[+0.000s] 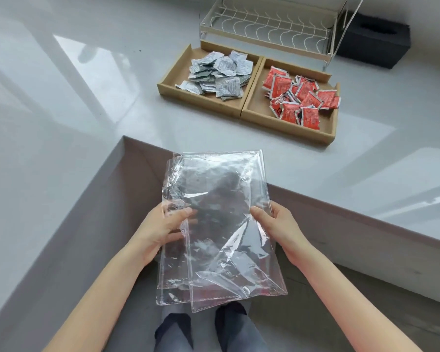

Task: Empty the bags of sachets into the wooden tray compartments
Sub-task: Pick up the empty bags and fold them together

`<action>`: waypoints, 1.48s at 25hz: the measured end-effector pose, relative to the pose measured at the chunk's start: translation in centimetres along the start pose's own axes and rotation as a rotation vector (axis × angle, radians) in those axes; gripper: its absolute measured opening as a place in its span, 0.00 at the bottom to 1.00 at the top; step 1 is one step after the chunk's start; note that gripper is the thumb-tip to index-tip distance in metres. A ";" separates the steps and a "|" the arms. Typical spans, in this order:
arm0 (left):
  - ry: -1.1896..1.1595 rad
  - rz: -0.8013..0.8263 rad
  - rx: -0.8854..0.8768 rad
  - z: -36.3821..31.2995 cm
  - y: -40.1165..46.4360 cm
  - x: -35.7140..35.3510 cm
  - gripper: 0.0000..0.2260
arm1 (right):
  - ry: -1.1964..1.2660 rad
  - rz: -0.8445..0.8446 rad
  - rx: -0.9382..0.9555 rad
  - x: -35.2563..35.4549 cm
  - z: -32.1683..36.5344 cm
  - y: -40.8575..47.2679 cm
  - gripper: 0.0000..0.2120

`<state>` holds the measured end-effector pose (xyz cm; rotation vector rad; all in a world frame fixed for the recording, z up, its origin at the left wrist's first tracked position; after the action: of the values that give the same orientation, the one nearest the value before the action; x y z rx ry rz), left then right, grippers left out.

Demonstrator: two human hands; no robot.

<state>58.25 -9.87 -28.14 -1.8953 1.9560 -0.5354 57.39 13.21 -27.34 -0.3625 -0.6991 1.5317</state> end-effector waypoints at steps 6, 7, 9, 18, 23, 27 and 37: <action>0.165 -0.087 -0.002 2.6 1.0 7.6 0.08 | -0.065 -0.064 -0.078 -7.7 -1.8 1.1 0.04; 0.227 -0.083 -0.005 3.1 1.3 8.7 0.08 | -0.077 -0.092 -0.101 -8.8 -2.5 1.4 0.06; 0.289 -0.080 -0.001 4.1 1.9 9.9 0.07 | -0.104 -0.116 -0.136 -10.4 -3.6 1.7 0.08; 0.376 -0.138 0.078 10.5 6.5 11.9 0.26 | -0.207 -0.126 -0.239 -14.5 -9.7 7.2 0.20; 0.422 -0.152 0.089 17.0 10.5 11.7 0.24 | -0.266 -0.096 -0.309 -17.0 -15.8 12.9 0.17; 0.507 -0.131 0.137 23.3 14.7 12.4 0.20 | -0.249 -0.066 -0.388 -19.4 -21.3 17.3 0.17; 0.626 -0.155 0.285 37.8 26.3 15.5 0.23 | -0.598 -0.021 -0.347 -24.0 -30.2 31.7 0.19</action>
<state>54.22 -25.33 -74.01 -1.8384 1.9292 -1.5170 53.67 -2.75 -74.47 -0.1458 -1.4421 1.5036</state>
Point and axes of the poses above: each hand's wrist, its own y-axis towards the middle knuckle, its own x-axis out of the back of the hand, z = x × y, the point moved 7 cm from there along y, towards the middle knuckle, and after that the axes turned 8 degrees about -x, right-handed, at the moved point
